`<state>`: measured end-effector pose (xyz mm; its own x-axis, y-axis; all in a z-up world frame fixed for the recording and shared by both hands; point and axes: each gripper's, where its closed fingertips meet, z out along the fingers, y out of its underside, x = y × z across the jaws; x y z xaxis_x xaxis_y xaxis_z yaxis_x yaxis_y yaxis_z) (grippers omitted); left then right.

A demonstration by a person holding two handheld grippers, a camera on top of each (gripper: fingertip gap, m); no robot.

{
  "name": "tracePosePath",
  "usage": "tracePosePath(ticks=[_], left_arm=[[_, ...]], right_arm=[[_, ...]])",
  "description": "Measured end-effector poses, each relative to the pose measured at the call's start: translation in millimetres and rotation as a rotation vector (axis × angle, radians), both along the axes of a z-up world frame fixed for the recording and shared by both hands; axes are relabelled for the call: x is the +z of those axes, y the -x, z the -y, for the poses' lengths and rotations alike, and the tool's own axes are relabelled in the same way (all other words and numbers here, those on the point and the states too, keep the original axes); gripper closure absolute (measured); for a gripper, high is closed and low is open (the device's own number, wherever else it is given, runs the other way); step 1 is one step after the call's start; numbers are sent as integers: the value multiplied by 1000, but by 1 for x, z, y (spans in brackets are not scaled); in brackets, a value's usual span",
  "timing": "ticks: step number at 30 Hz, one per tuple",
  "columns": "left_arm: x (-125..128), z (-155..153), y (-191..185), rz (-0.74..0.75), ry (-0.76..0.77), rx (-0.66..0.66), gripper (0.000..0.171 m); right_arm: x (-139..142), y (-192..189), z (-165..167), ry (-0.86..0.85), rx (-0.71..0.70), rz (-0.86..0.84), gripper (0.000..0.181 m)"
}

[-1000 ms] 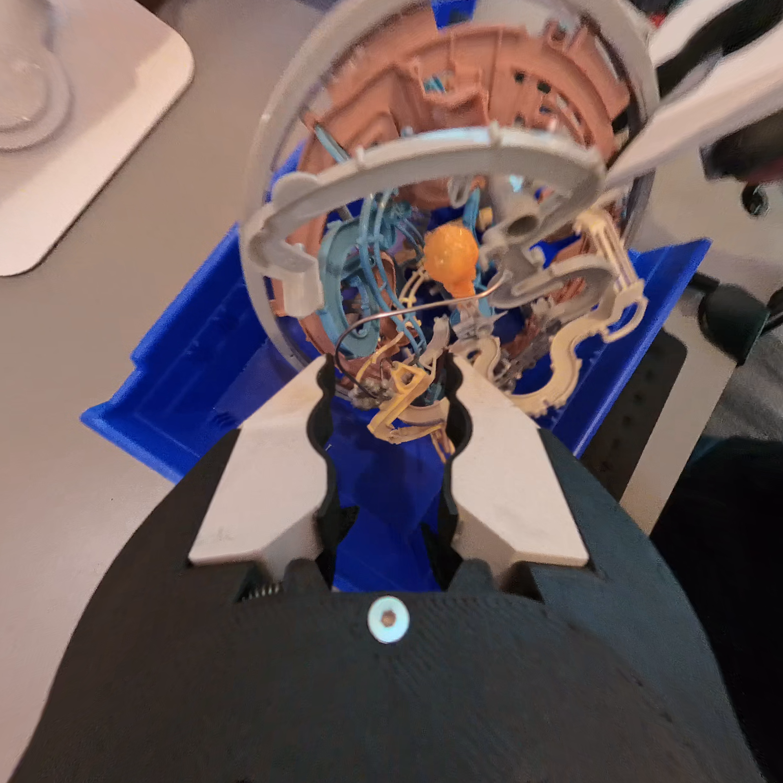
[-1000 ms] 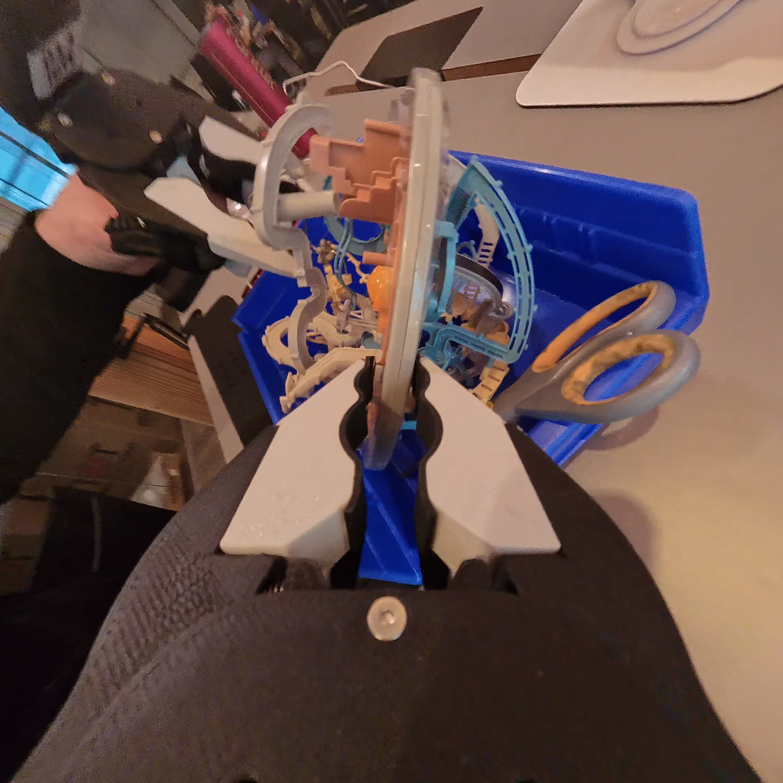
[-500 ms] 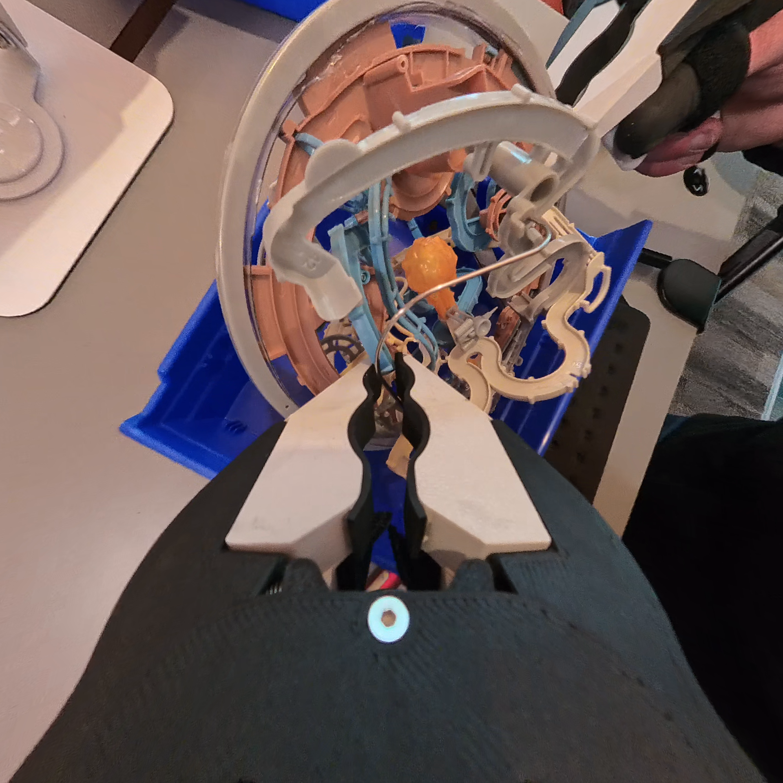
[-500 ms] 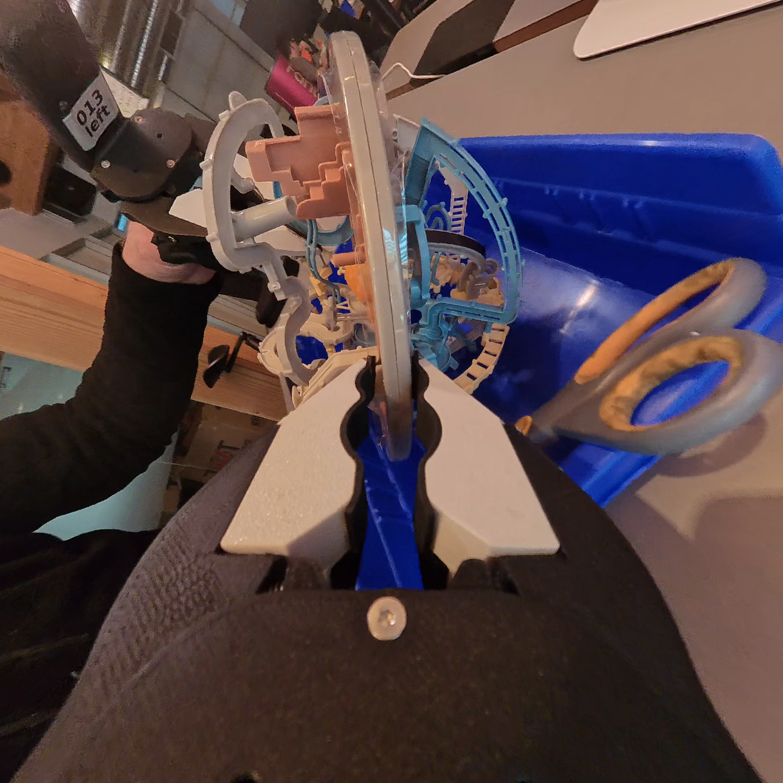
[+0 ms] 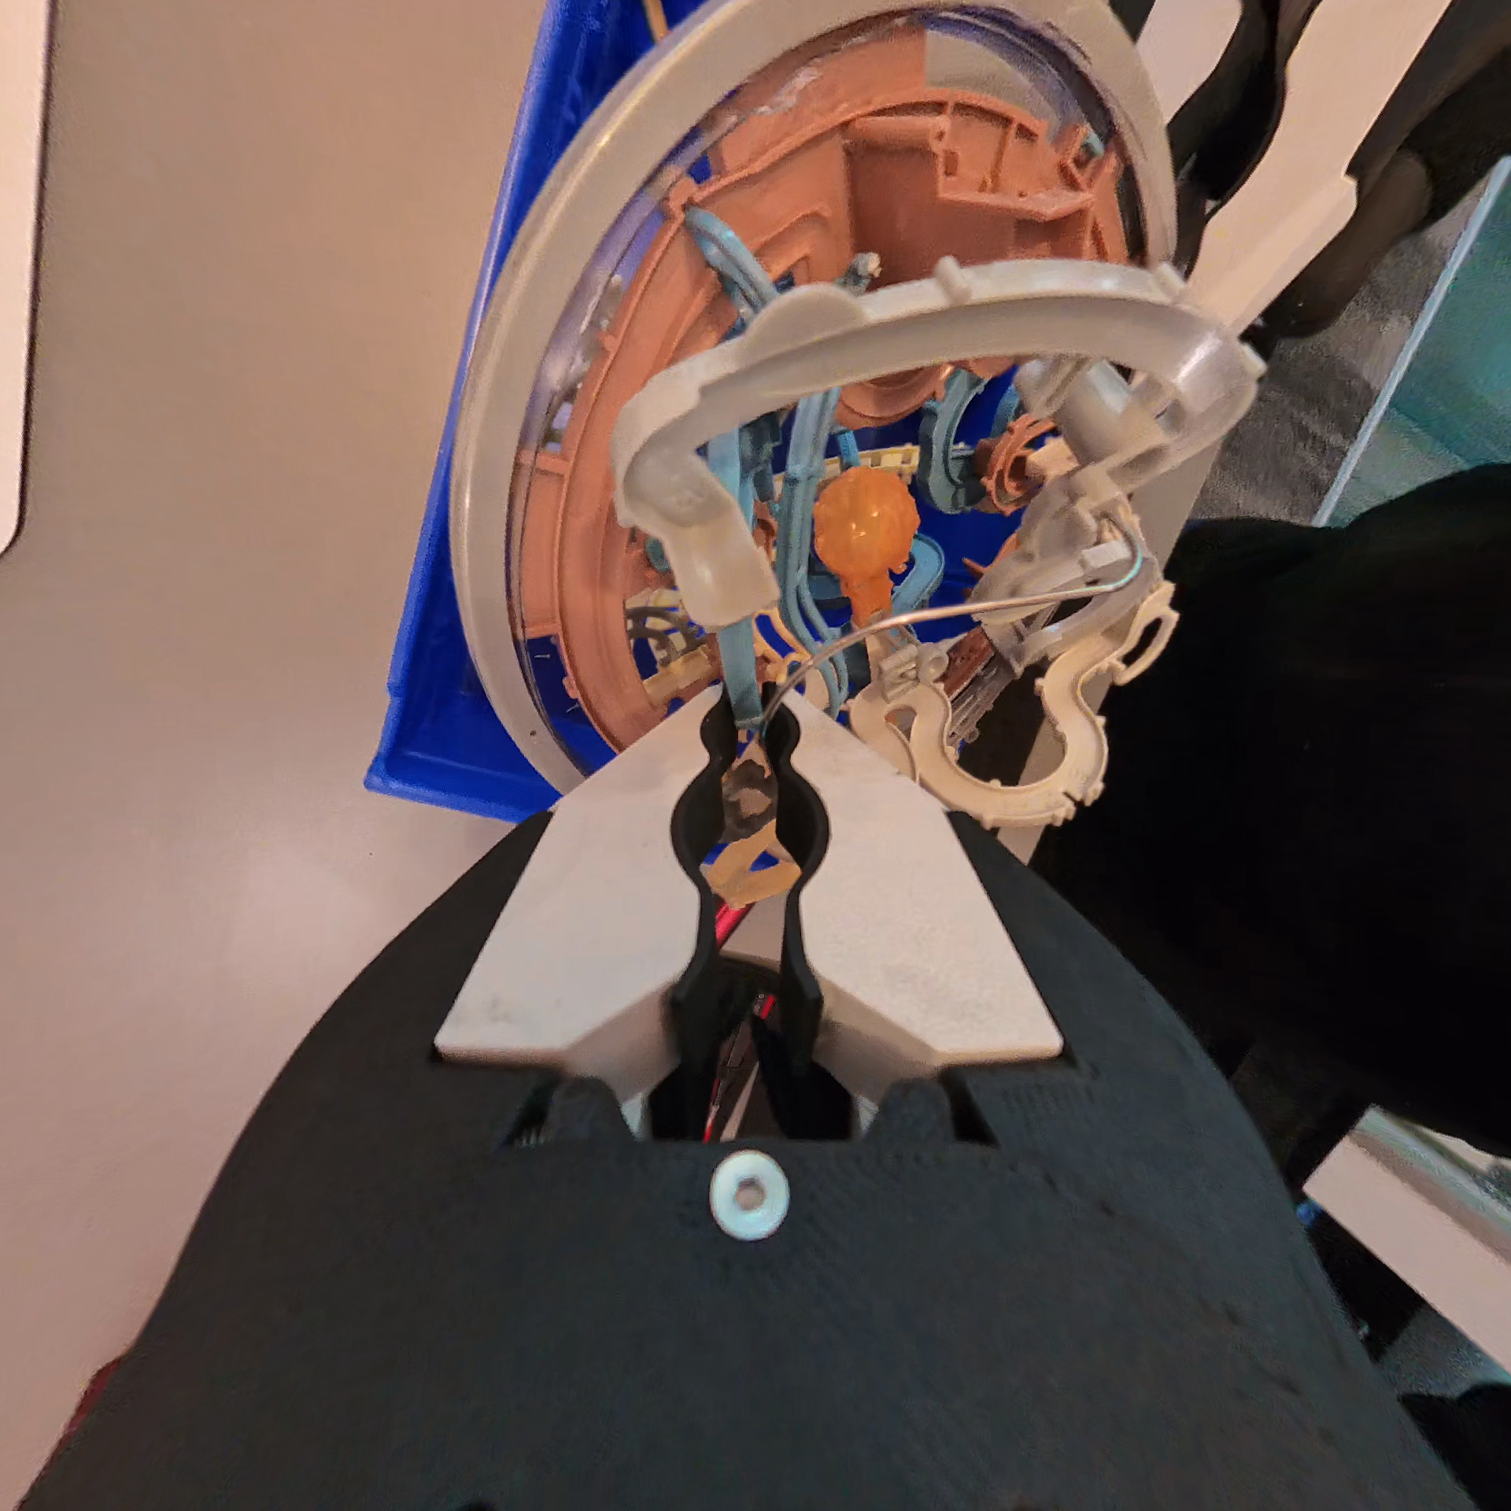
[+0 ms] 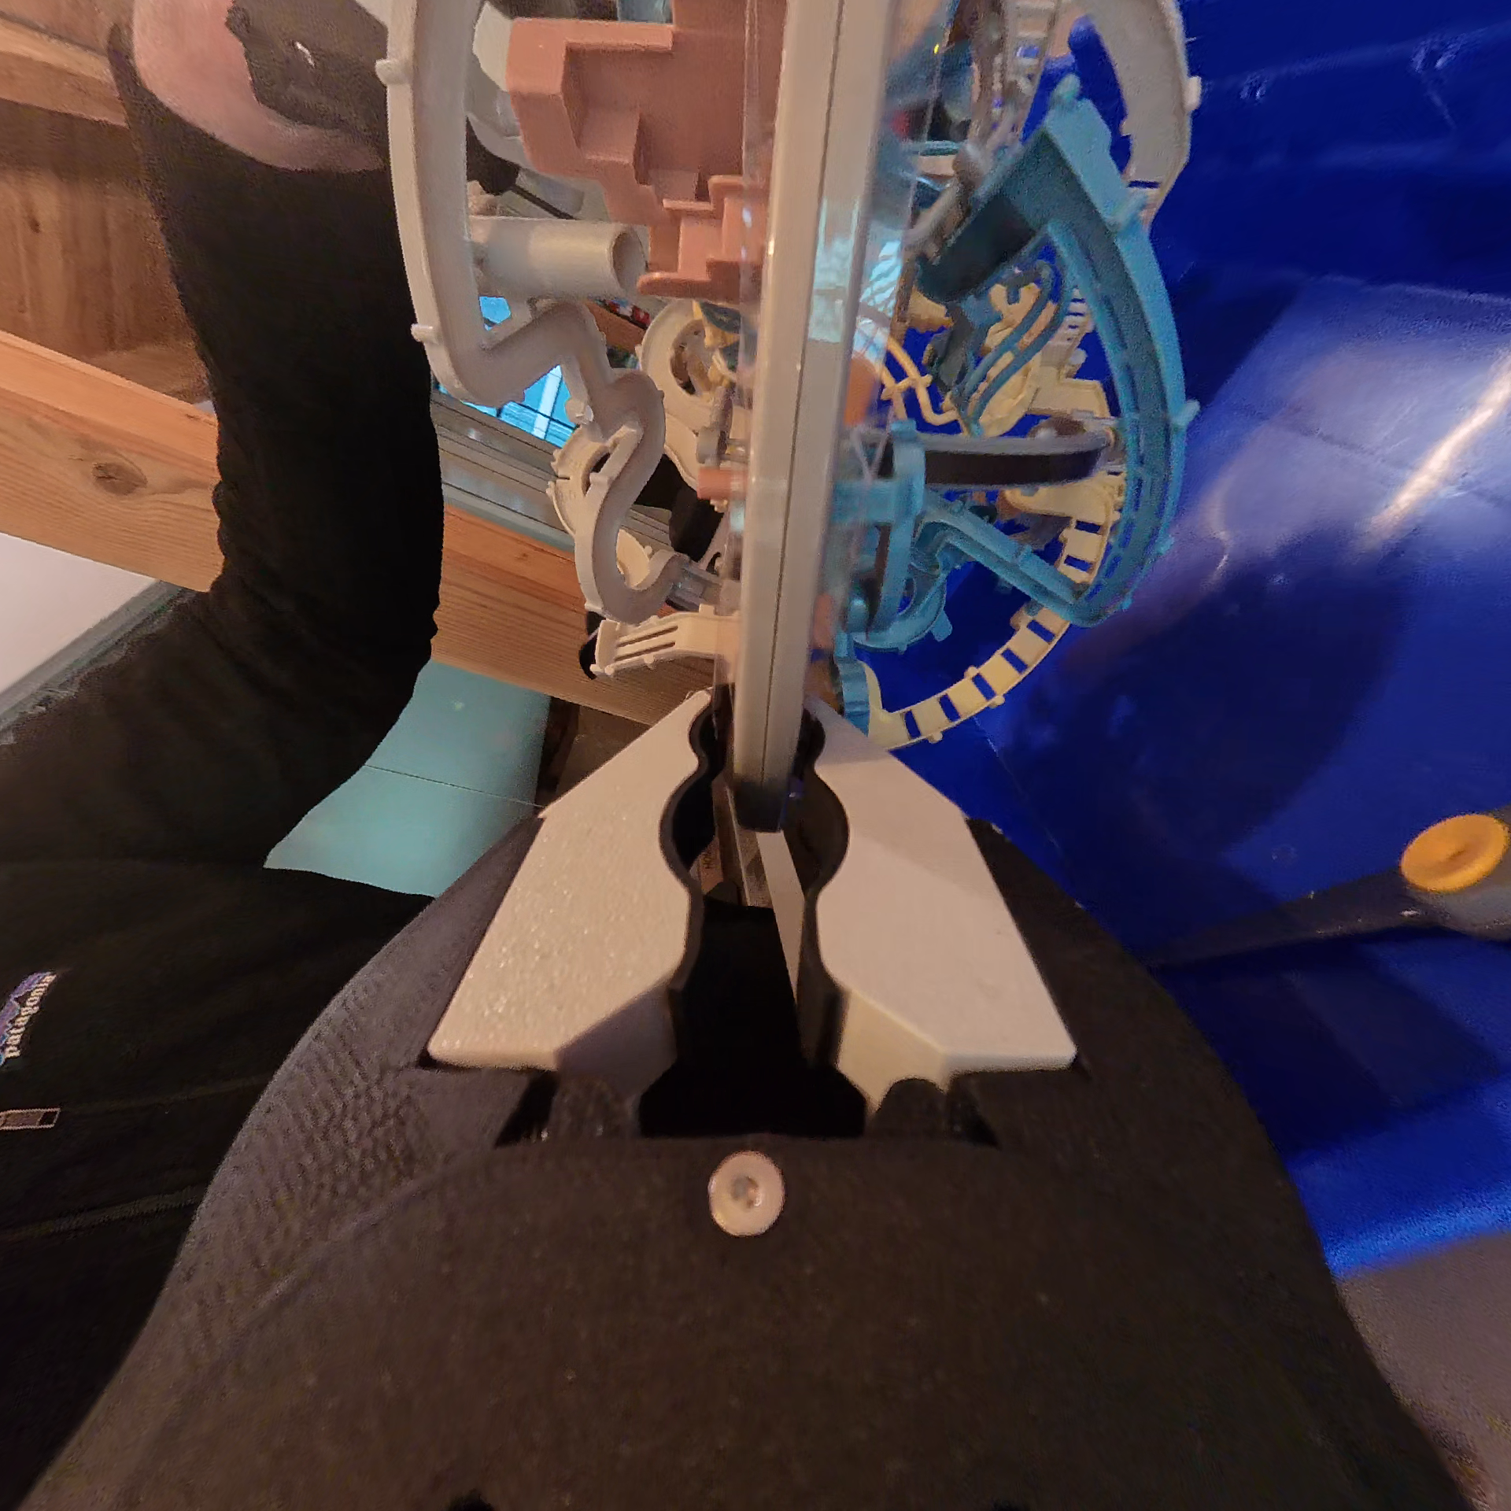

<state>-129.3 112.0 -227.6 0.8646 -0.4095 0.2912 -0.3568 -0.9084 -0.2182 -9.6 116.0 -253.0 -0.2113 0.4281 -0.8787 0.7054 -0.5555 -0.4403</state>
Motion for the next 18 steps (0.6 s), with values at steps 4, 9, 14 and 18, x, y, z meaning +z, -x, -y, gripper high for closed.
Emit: tracePosePath(ticks=[4,9,14,18], left_arm=[[-11,-13,-5,-72,120,-92,168],[-37,-34,-4,-180,241,-156,167],[-50,-52,-8,-188,302,-175,168],[-55,-55,-11,-190,301,-184,168]], right_arm=[[-11,-6,11,22,24,28,166],[-18,-11,7,76,-11,37,160],[-11,-20,-1,82,-22,22,116],[-16,-27,-17,76,-100,31,102]])
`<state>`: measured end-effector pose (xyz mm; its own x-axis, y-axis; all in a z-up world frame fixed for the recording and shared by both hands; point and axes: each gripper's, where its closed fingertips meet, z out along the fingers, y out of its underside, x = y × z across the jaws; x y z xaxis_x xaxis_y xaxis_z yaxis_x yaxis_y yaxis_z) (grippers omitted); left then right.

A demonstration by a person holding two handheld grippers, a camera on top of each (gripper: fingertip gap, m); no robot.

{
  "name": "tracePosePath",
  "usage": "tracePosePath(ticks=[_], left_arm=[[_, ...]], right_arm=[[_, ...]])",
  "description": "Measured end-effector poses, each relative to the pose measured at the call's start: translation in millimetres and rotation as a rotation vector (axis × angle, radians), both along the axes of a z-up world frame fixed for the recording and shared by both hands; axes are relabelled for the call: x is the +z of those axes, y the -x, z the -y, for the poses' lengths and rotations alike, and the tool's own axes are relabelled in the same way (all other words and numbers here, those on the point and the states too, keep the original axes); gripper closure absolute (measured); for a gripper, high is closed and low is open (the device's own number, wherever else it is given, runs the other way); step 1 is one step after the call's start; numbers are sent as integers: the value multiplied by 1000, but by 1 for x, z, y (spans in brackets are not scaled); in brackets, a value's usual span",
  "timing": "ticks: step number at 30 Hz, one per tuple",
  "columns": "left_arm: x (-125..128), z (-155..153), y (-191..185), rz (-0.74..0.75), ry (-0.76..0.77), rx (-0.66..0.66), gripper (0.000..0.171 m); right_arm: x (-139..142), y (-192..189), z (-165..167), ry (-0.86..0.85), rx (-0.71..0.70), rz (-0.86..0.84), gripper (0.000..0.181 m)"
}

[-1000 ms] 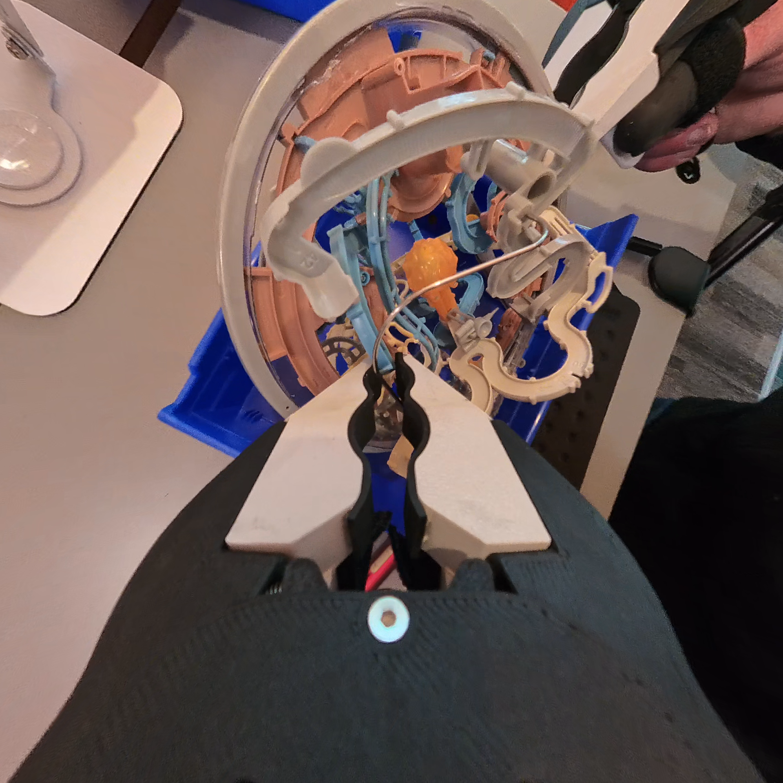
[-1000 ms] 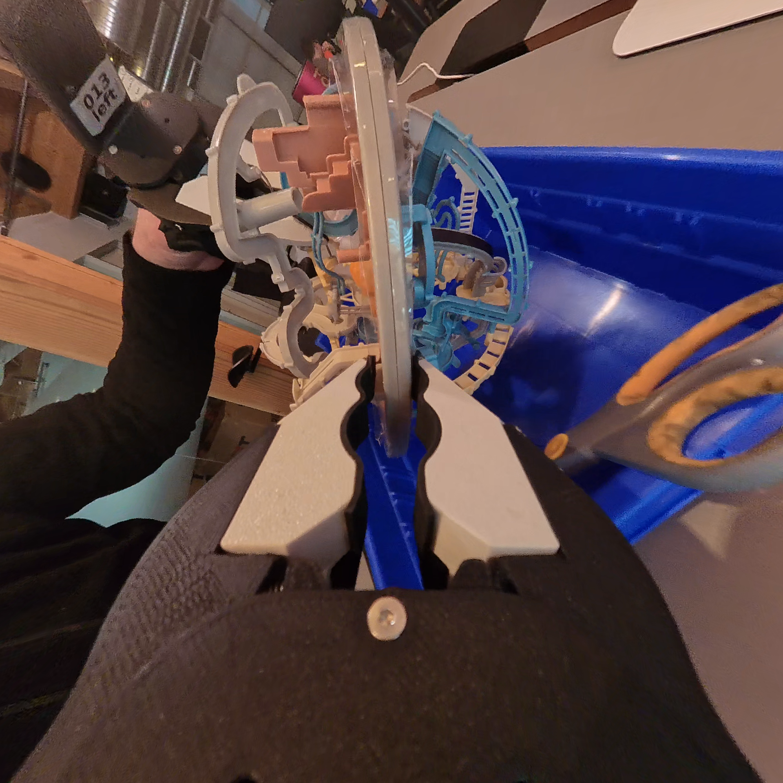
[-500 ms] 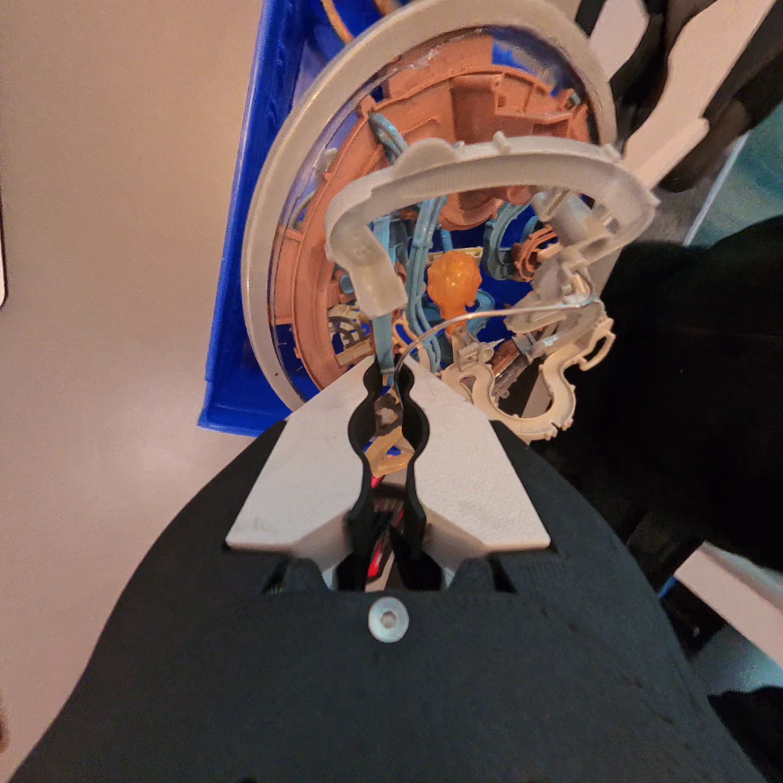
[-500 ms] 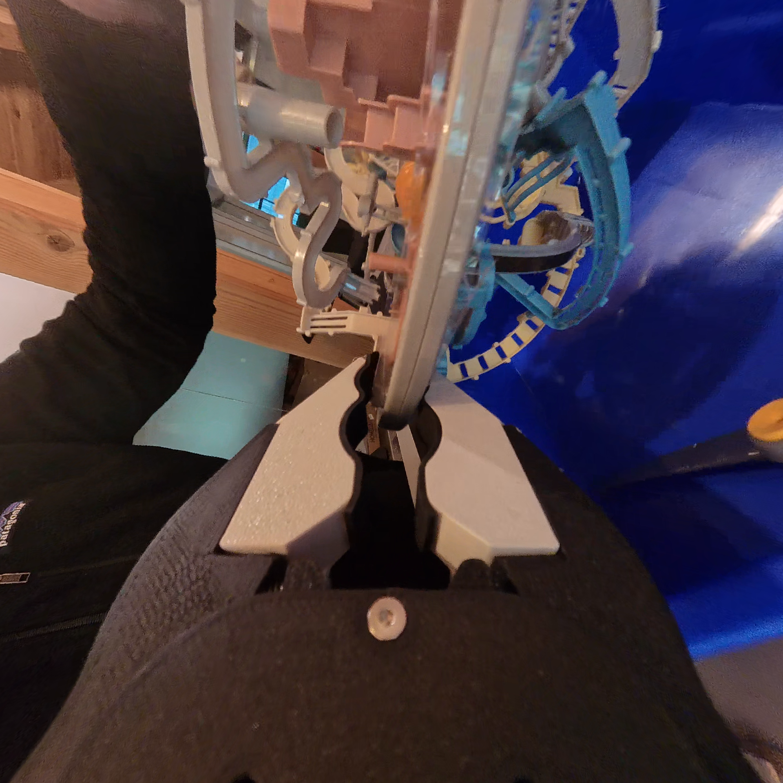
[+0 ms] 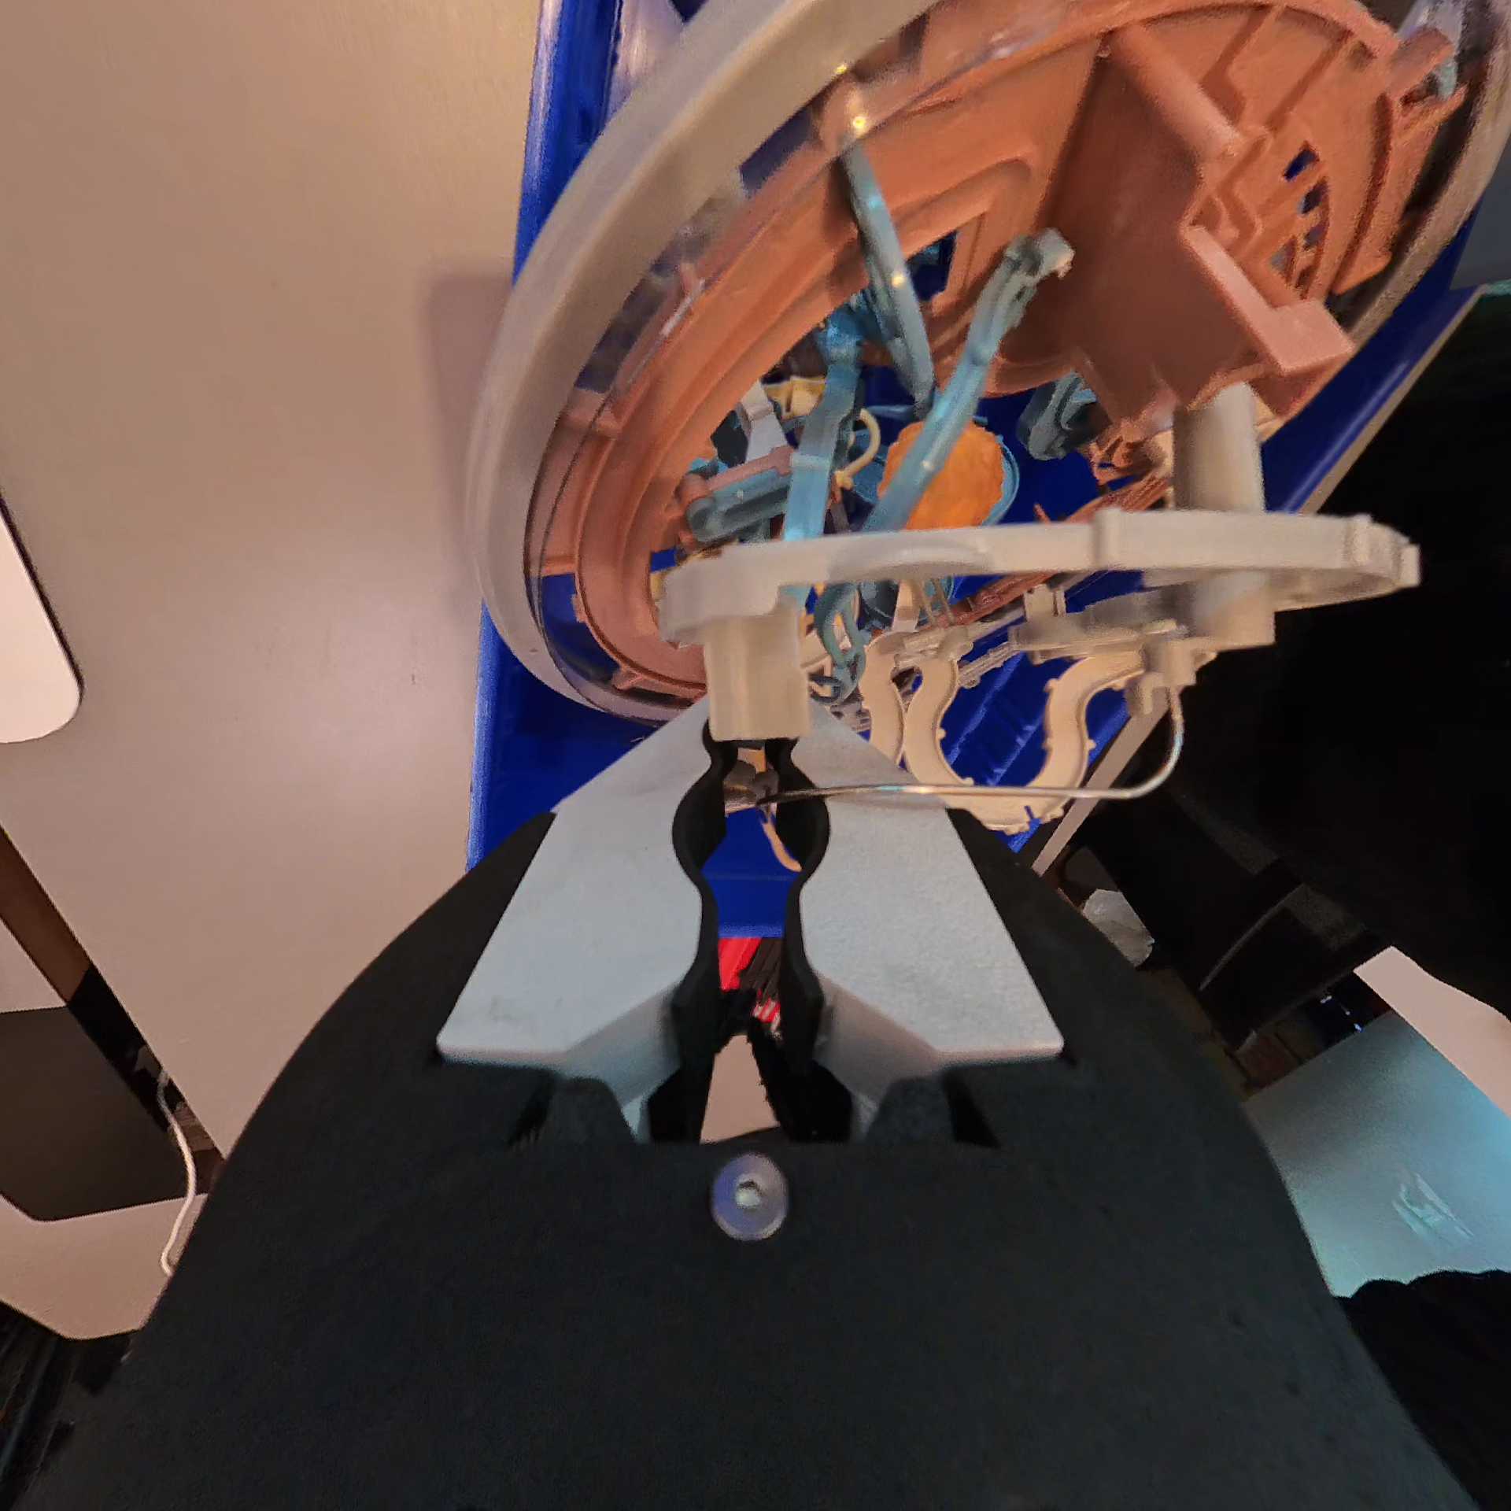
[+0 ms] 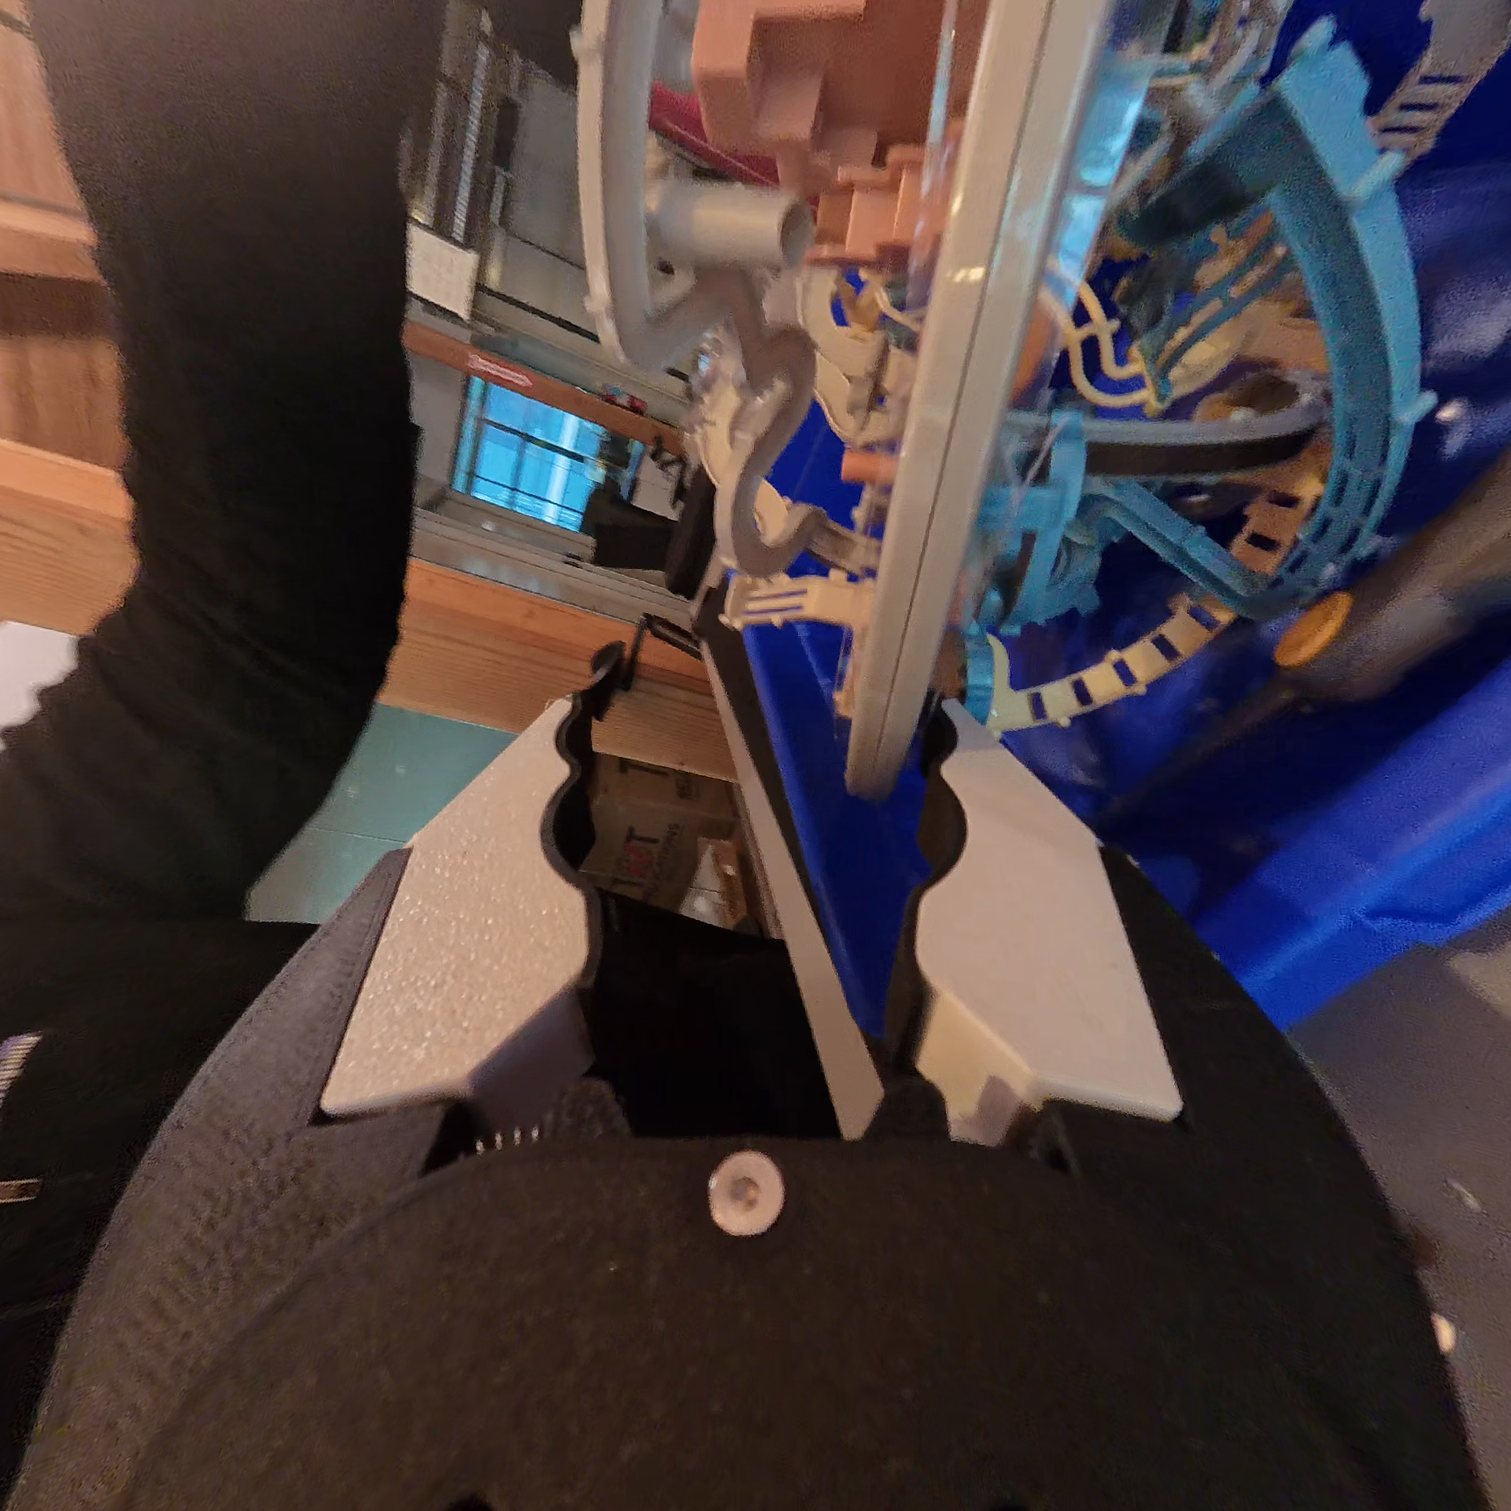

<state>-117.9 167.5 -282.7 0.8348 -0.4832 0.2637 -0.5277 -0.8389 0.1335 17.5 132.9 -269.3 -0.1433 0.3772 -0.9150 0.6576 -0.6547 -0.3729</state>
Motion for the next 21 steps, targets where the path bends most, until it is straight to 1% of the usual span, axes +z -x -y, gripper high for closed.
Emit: tracePosePath(ticks=[2,4,5,7,8,11,12,13,14,16,17,20,21], left_arm=[[1,-2,-1,6,-20,1,168],[1,0,-1,8,-21,2,168],[1,0,0,9,-29,10,168],[-1,0,1,15,-49,26,167],[0,0,1,18,-62,32,166],[3,-1,4,-10,-161,26,151],[8,-4,3,-3,-210,38,137],[13,-7,0,23,-254,48,128],[19,-7,-2,38,-290,49,124],[35,-8,5,-30,-408,45,119],[42,-6,5,-53,-459,49,110],[60,-2,1,-121,-626,103,81],[62,-1,-3,-123,-662,123,80]], right_arm=[[-5,-4,1,-56,-2,11,97],[-10,-5,-6,-150,-31,32,104],[-10,-6,-9,-202,-42,33,95],[0,-9,-15,-188,-70,6,93],[2,-11,-20,-198,-89,-3,98],[0,-23,-34,-316,-129,11,99],[1,-25,-38,-348,-144,7,100],[4,-27,-41,-391,-163,-10,102],[8,-29,-42,-434,-169,-26,103],[12,-32,-45,-536,-187,-26,105],[18,-33,-46,-582,-199,-45,104],[47,-31,-47,-650,-256,-129,96],[57,-30,-47,-683,-270,-159,94]])
